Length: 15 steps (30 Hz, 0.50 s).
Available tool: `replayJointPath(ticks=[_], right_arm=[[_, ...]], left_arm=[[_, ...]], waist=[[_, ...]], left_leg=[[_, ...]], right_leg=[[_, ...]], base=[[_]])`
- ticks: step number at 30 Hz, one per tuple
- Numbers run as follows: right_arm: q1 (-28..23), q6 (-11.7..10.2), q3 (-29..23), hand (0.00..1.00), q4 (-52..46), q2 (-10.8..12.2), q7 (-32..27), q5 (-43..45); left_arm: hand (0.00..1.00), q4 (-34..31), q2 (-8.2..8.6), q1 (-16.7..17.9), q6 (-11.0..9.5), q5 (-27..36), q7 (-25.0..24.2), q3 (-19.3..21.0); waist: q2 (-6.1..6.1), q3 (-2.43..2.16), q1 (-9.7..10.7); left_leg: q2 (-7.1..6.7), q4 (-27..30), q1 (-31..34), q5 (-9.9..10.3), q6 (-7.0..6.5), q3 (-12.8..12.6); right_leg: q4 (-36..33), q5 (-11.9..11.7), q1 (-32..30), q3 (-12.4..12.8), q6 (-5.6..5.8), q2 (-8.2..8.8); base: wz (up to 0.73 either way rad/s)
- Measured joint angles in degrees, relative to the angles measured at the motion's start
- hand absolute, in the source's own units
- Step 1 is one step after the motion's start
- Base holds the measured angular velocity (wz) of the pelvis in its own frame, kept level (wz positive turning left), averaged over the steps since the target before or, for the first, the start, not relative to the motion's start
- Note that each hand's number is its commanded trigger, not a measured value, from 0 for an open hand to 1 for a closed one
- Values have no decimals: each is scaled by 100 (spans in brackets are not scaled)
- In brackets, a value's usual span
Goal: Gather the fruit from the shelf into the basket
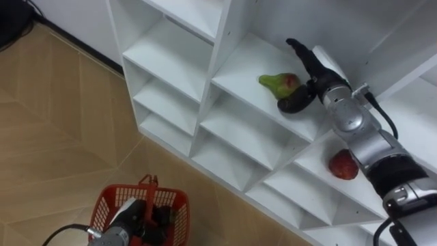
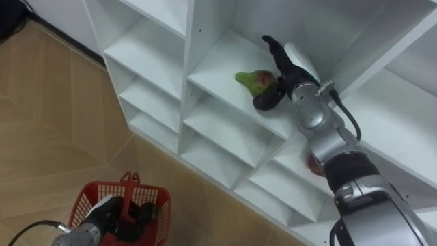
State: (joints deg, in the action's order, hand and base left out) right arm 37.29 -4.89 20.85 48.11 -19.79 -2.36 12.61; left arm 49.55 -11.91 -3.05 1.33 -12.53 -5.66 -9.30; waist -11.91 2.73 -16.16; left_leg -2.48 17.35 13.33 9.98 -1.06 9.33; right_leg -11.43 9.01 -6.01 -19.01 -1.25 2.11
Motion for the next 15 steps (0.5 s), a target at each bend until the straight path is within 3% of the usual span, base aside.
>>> replayJointPath(ticks=[15], right_arm=[[35, -4, 288, 0, 241, -37, 439, -160]], left_arm=[[100, 157, -27, -85, -86, 186, 15, -224]], waist=[[-5, -3, -5]], left_leg=[[4, -6, -3, -32, 23, 4]], right_leg=[[-35, -15, -14, 14, -25, -9]], base=[[0]])
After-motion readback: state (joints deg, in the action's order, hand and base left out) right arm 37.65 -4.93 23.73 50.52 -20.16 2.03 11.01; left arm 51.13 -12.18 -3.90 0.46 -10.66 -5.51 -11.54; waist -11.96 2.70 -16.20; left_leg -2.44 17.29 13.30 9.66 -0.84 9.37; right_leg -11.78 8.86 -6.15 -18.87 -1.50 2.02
